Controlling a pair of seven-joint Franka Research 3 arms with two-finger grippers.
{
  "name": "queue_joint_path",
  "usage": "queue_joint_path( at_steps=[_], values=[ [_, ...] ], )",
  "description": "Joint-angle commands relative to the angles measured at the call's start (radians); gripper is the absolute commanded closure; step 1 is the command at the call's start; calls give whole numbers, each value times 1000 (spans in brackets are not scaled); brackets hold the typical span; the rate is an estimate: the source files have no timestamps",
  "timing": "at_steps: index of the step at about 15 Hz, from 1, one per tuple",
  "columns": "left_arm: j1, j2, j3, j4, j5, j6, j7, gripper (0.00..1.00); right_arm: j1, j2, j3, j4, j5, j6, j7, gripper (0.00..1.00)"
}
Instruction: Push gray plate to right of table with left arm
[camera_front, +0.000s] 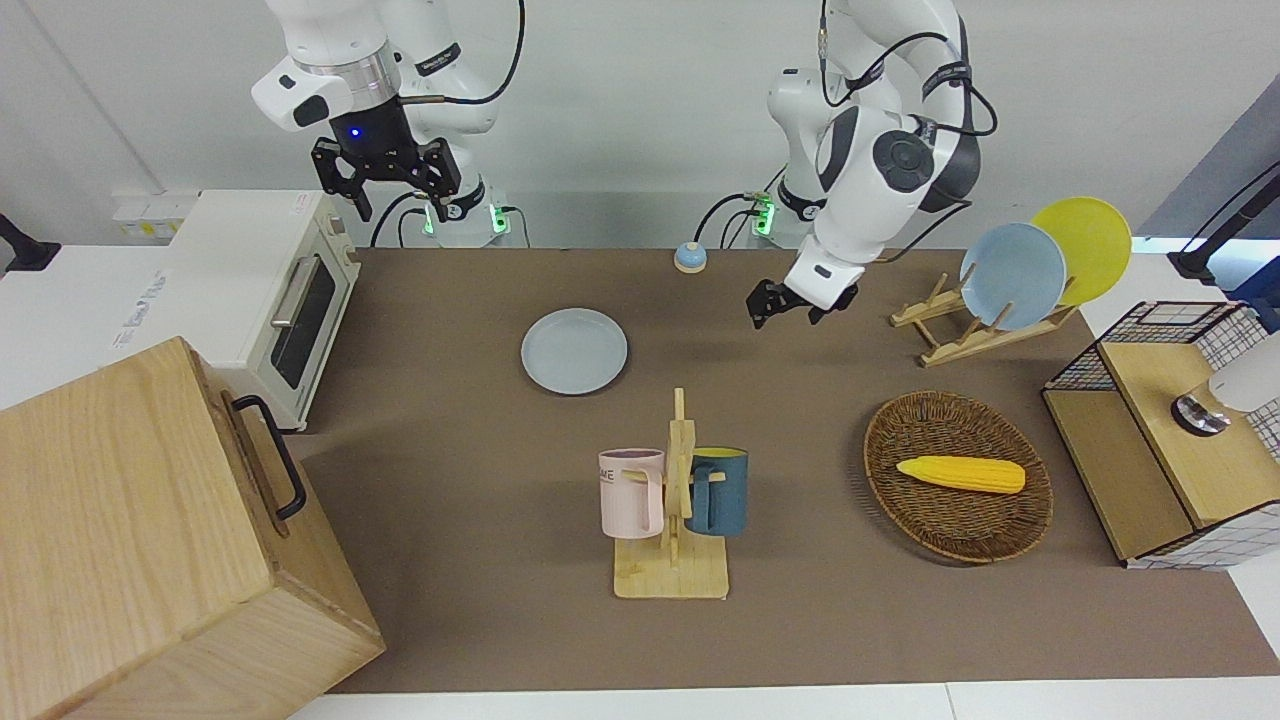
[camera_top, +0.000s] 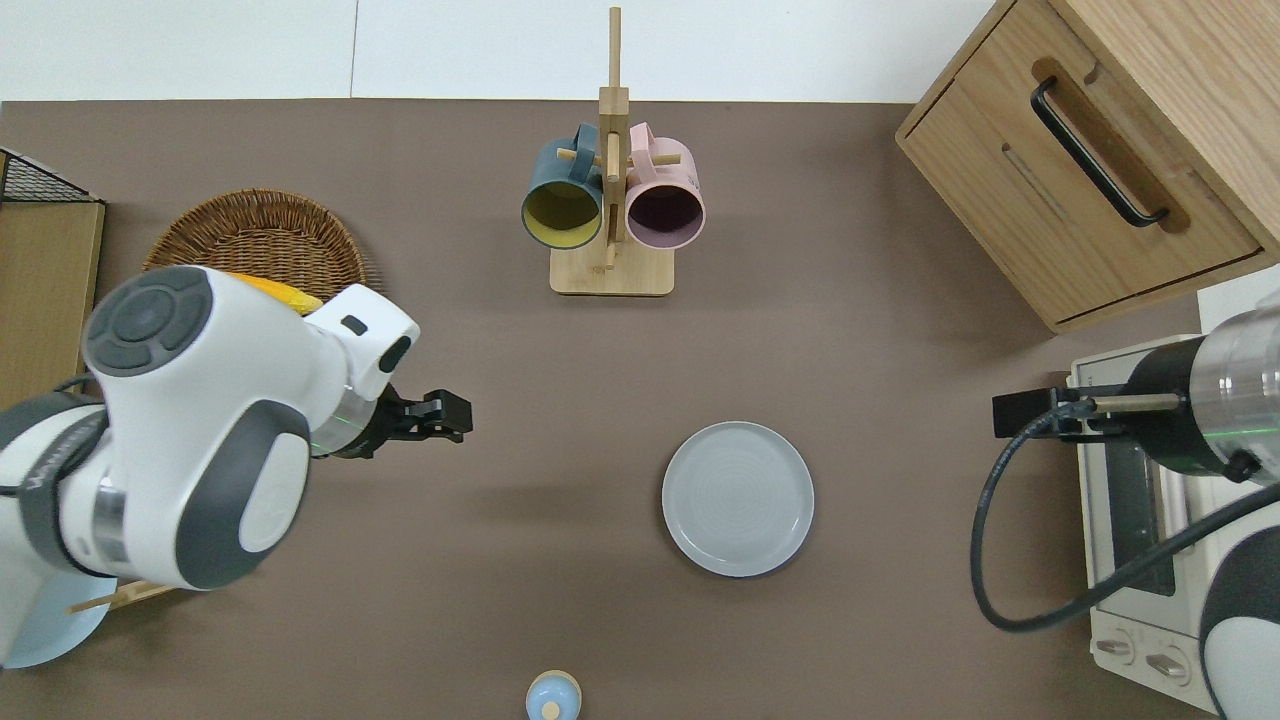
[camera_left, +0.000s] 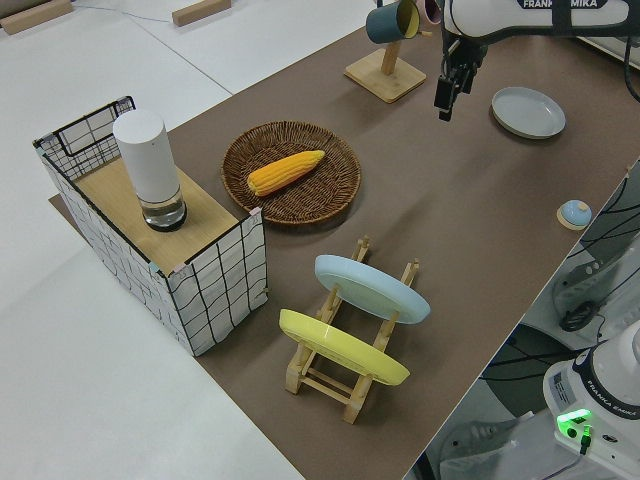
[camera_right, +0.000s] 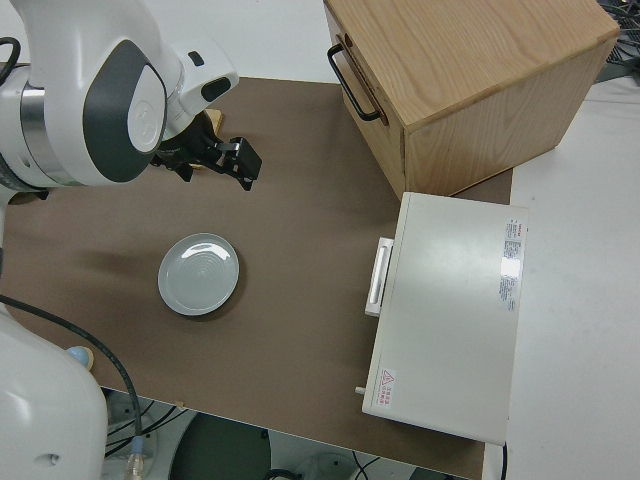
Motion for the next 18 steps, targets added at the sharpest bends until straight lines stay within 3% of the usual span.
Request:
queue_joint_path(
  at_steps=[1,3,8,14,18],
  values=[
    [125,-46,-38,52,94,-86,122,9,-25,-27,15,-27,21,0,10,5],
    [210,-95,-88,52,97,-99,144,9,-25,-27,15,-27,21,0,10,5],
    [305,-138,-95,87,97,-150,142,9,-25,-27,15,-27,21,0,10,5],
    [319,-138,-93,257,169,-280,142,9,-25,-27,15,-27,21,-1,10,5],
    [319,-138,-84,265,172,-296,135,9,-25,-27,15,-27,21,0,10,5]
  ],
)
